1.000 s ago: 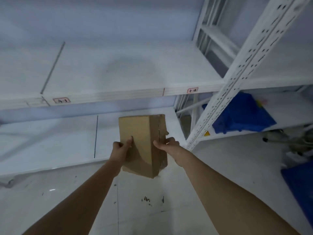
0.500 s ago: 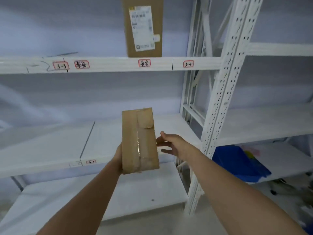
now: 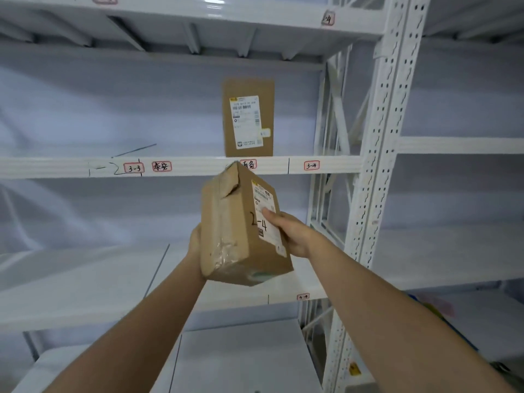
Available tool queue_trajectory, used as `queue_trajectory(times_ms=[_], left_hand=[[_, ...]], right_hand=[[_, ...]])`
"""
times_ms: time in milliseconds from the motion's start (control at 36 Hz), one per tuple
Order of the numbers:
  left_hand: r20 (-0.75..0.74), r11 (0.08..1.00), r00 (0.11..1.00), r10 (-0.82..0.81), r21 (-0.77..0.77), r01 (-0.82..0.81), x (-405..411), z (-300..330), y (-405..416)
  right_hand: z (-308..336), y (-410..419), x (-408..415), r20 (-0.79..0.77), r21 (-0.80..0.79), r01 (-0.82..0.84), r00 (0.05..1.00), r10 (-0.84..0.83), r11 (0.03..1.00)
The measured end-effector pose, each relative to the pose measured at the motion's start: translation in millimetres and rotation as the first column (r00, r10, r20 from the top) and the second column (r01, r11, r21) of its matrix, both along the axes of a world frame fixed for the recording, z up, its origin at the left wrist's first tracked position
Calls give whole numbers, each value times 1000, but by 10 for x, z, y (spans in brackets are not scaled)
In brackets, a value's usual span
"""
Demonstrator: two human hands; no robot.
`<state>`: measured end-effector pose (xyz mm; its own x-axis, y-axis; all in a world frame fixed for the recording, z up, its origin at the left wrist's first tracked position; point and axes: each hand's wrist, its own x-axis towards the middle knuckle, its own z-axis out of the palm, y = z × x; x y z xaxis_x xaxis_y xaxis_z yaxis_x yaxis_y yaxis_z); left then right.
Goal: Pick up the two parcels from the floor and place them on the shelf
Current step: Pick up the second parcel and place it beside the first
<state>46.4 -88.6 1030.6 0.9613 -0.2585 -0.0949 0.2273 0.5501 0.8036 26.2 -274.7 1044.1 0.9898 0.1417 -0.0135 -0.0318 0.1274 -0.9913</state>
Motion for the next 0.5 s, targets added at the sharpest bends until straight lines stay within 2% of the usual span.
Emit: queue_trajectory(times_ms=[83, 111, 194, 278, 333, 417, 500], left_hand=[[8, 988, 1000, 0, -156, 1, 142, 24, 106], [33, 989, 999, -17, -145, 22, 240, 37, 154], [142, 994, 984, -105, 15, 104, 314, 166, 248], [258, 954, 947, -194, 273, 121, 324, 357, 273], [322, 946, 938, -131, 324, 21, 358, 460, 291], [395, 909, 913, 100, 337, -245, 364, 636, 351], [506, 862, 829, 238, 283, -420, 371, 790, 378]], right_hand=[[101, -4, 53, 46, 62, 37, 998, -40, 997], [154, 4, 52, 60, 63, 53, 997, -57, 997], [297, 26, 87, 111, -4, 109, 988, -108, 994], [456, 84, 145, 147, -3, 170, 975, -168, 985], [568, 130, 165, 167, 72, 214, 960, -223, 974], [738, 204, 168, 211, 175, 207, 947, -242, 962], [879, 240, 186, 291, 127, 176, 934, -206, 976]])
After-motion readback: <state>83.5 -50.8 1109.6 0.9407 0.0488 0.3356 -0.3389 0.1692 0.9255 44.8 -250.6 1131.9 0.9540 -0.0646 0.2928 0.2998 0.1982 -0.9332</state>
